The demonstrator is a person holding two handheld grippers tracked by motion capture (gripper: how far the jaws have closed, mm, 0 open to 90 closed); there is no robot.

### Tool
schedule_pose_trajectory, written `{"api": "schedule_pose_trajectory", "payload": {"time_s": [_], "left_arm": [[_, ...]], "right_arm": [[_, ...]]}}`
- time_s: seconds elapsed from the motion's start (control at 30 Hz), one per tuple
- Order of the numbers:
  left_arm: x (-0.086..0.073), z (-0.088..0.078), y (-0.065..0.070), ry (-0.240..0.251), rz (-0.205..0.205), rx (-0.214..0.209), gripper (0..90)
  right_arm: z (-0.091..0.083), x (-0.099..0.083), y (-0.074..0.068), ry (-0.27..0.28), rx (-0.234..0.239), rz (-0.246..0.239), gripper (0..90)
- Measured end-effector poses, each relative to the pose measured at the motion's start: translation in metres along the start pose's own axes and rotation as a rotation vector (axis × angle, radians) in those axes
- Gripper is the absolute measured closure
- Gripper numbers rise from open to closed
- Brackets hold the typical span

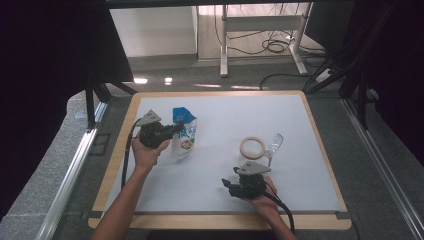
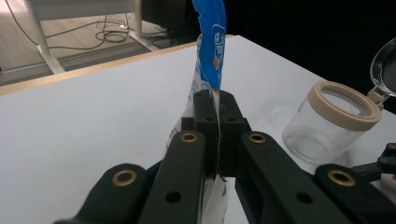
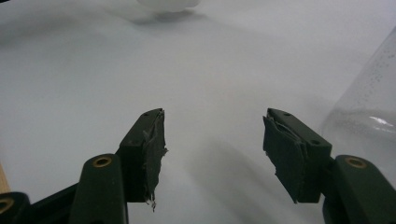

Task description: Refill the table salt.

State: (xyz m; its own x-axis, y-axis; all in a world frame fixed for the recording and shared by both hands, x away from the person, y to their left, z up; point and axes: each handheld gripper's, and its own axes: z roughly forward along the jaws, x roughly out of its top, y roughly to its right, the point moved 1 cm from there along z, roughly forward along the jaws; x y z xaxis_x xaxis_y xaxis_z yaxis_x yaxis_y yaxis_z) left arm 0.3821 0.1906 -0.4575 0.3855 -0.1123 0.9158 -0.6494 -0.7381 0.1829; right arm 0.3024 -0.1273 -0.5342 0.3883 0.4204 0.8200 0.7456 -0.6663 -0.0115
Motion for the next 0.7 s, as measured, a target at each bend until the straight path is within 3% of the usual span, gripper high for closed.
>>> {"api": "schedule_pose_trajectory", "payload": {"time_s": [0.7], "left_arm": [[0.003, 0.002, 0.013, 0.001, 0.007, -0.037, 89.9]], "right_arm": [[0.01, 0.006, -0.008, 0.009, 0.017, 0.01, 38.1]]}}
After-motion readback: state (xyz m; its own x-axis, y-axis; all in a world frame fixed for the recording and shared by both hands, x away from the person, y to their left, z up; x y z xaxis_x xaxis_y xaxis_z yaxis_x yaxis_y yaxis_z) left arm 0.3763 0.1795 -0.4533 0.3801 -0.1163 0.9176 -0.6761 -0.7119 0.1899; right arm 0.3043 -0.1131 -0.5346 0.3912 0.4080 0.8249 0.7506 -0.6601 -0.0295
